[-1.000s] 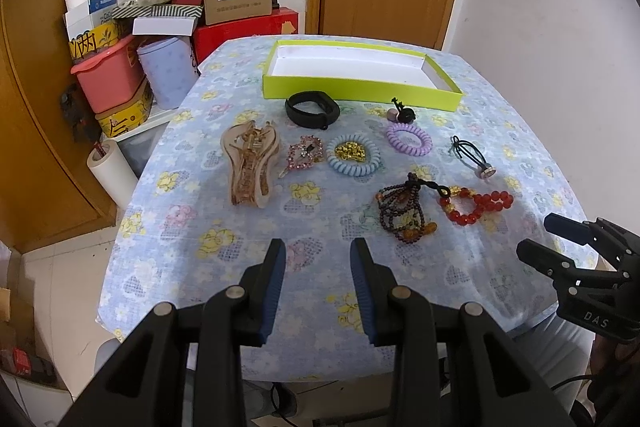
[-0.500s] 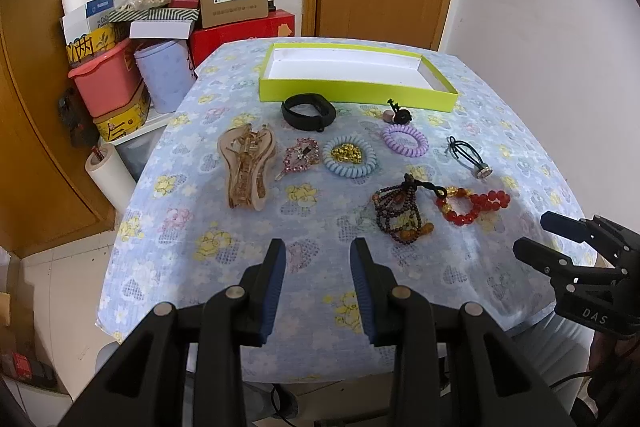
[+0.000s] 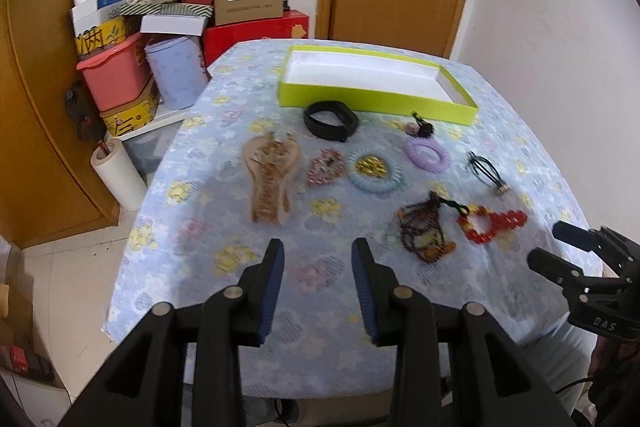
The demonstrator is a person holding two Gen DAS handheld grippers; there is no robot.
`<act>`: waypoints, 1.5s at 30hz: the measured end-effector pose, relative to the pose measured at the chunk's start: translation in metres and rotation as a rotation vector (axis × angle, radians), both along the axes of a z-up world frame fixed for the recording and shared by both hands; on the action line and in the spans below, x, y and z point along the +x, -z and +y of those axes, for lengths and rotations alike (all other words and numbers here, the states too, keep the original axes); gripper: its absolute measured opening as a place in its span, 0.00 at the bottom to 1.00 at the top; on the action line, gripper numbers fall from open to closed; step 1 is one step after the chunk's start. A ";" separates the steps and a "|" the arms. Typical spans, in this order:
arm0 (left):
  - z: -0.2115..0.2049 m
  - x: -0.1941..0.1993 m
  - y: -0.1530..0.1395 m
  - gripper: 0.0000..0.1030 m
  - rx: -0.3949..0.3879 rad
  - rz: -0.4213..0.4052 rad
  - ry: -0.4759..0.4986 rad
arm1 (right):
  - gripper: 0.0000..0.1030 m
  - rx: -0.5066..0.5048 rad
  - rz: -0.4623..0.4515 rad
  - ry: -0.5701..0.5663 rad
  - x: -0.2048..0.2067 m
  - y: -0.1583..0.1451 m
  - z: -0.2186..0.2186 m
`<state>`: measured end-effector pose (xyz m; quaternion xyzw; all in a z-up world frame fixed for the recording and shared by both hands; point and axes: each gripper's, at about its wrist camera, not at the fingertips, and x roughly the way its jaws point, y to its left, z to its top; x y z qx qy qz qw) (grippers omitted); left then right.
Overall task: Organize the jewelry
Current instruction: 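Grasp the green-bead hair tie with right tool while left grasps tan claw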
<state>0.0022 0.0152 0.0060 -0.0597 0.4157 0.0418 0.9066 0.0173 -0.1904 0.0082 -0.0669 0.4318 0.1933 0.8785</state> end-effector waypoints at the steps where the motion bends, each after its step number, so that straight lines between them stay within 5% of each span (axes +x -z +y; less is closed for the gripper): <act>1: 0.003 0.002 0.000 0.44 -0.002 -0.003 -0.009 | 0.66 0.000 -0.001 -0.001 0.001 0.000 0.000; 26: 0.032 0.076 0.027 0.50 0.019 0.015 -0.004 | 0.66 -0.022 0.008 0.021 0.071 0.009 -0.008; 31: 0.036 0.080 0.034 0.36 0.023 0.027 -0.022 | 0.66 -0.029 0.038 0.028 0.088 0.021 -0.008; 37: 0.037 0.081 0.037 0.29 0.042 0.029 -0.032 | 0.49 -0.056 0.043 0.025 0.097 0.028 -0.004; 41: 0.036 0.081 0.037 0.29 0.063 0.027 -0.031 | 0.24 -0.081 0.028 0.037 0.097 0.028 -0.004; 45: 0.038 0.078 0.036 0.28 0.055 0.016 -0.036 | 0.23 -0.069 0.031 0.041 0.094 0.027 -0.009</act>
